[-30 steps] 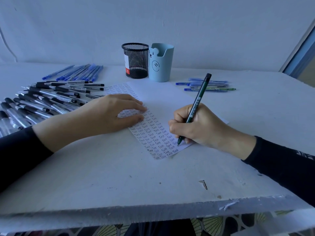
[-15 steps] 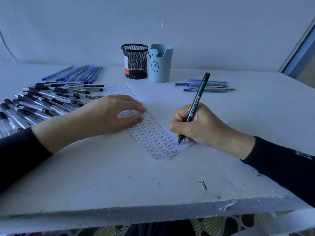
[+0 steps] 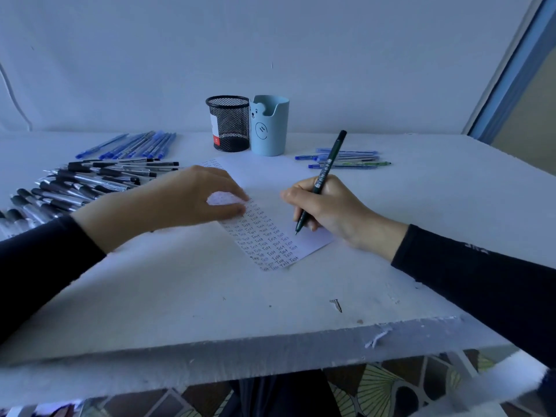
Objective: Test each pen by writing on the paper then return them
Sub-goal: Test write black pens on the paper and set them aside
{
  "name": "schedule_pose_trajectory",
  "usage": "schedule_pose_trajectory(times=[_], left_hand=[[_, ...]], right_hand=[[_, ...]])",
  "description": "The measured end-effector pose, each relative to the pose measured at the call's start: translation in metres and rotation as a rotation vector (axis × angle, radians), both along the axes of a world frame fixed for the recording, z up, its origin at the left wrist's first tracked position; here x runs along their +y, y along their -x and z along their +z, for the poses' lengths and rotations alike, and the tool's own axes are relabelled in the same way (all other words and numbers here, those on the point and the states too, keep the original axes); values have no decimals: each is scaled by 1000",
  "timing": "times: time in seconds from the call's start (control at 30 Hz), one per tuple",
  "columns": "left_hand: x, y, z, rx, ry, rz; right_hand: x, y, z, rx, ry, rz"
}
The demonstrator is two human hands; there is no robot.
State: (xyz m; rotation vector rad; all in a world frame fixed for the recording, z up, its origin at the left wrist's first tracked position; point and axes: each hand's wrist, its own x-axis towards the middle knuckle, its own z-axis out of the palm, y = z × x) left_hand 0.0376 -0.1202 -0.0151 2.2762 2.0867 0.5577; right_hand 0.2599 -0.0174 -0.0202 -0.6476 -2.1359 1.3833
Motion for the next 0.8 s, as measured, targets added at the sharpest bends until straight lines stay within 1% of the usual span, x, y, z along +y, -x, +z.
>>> schedule_pose_trajectory(times=[0.07,0.17,0.3,0.47,0.5,0.57,0.63,0.77,0.8], left_hand=[[4,-9,10,-6,-25,19],[8,-33,18,-66,-104,-1],[11,-86,25,-133,-193,-107],[12,-170,25,-211,-220,-255],[12,-187,21,-231,-232,-283],[16,-229,6,-287,-237,-358],[16,-260,-16,-316,-255,-423],[15,-318,-66,-201,-424,-640],[14,-330,-78,-179,-437,-689]], right_hand=[[-2,-3,3,36,4,-42],[-6,-19,11,140,5,-155],[-18,-65,16,269,-82,-301],[-44,-139,-7,428,-196,-499],[-51,-153,-14,455,-220,-541],[-64,-189,-34,500,-252,-694],[-78,-217,-56,551,-227,-827],[-102,-272,-114,546,-156,-1113],[-108,-282,-130,536,-125,-1167]])
